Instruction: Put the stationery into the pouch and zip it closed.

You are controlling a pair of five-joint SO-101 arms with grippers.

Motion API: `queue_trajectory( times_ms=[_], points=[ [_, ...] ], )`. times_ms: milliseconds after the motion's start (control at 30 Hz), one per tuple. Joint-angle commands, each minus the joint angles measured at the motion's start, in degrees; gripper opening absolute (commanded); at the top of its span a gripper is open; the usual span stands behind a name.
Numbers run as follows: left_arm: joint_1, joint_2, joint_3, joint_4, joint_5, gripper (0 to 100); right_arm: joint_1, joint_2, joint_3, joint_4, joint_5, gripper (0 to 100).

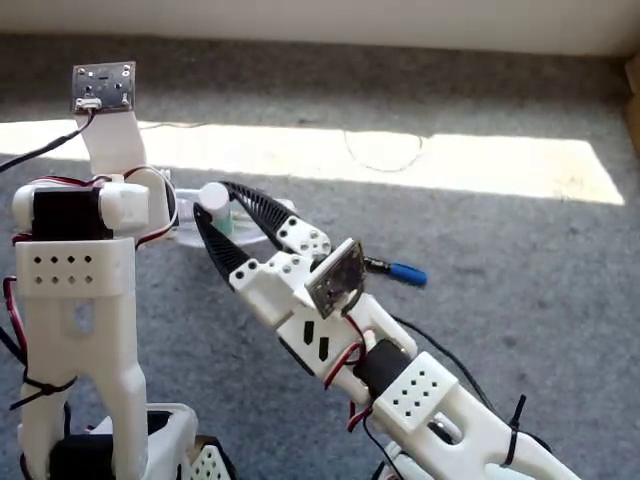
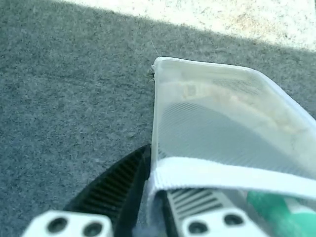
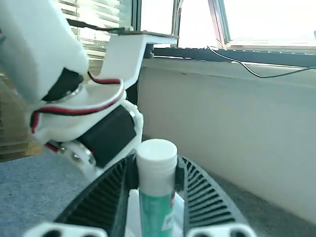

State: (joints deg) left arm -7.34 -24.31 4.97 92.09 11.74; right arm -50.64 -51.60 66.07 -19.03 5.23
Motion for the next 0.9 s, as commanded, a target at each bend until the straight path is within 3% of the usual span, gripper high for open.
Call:
queue_trajectory(
  times_ms=[0,267,500,700,867],
  points=[
    [-0.7,1.1,0.3,-1.1,0.2,1,-1.3,-1.5,0.3,-2.6,2.3,4.2],
    [-0.7,1.2,0.3,-1.1,0.2,1,-1.2,-1.5,0.6,-2.3,2.3,4.4],
    [-0.7,1.2,0.3,-1.1,0.2,1,-1.1,-1.9,1.2,-1.1,2.3,18.2],
    [-0.7,1.2,0.3,-1.1,0.2,1,-1.2,-11.1,1.2,7.1,2.1,18.1],
    [-0.7,1.2,0.3,-1.1,0.2,1,-0.6,-21.7,-0.9,22.0,2.0,18.1]
  ],
)
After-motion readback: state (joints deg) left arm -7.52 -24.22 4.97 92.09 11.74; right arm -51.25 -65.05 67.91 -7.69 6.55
